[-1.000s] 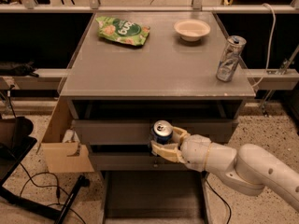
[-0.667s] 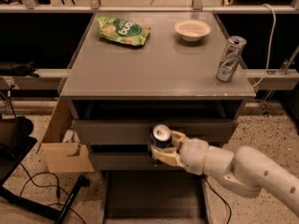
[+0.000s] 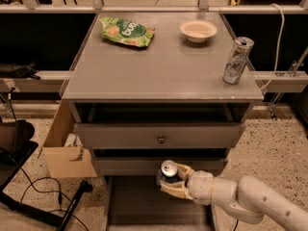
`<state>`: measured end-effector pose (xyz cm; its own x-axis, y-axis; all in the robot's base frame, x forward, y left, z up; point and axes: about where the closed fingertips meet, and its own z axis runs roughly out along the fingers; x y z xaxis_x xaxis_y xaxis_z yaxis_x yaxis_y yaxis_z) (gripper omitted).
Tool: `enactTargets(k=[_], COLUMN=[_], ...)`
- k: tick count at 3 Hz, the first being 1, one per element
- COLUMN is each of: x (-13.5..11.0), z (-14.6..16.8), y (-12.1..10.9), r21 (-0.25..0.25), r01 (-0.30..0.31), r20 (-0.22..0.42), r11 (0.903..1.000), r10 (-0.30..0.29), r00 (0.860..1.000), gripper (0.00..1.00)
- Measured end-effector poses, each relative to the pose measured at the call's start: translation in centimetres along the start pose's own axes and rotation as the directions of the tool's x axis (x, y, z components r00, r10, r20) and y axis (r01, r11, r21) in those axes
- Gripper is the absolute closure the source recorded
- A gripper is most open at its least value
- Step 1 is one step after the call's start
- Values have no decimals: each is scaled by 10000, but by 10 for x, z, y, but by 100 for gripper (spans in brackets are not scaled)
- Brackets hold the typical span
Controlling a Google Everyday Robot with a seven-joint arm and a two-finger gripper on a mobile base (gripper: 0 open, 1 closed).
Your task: Place pepsi can into bottom drawer
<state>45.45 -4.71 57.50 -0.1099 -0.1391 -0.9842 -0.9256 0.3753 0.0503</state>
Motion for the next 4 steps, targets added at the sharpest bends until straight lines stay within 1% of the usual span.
enactTargets(k=[1, 2, 3, 4], x=[64, 66, 74, 109], z=[2, 1, 8, 31], y=[5, 6, 2, 1], r21=[-565, -551, -532, -705], r01=[58, -7, 119, -130], r20=[-514, -549, -862, -1024], r11=[9984, 9985, 9985, 9974], r10=[-87, -23, -165, 57], r00=[9986, 9985, 9961, 9947], gripper=[100, 100, 100, 100])
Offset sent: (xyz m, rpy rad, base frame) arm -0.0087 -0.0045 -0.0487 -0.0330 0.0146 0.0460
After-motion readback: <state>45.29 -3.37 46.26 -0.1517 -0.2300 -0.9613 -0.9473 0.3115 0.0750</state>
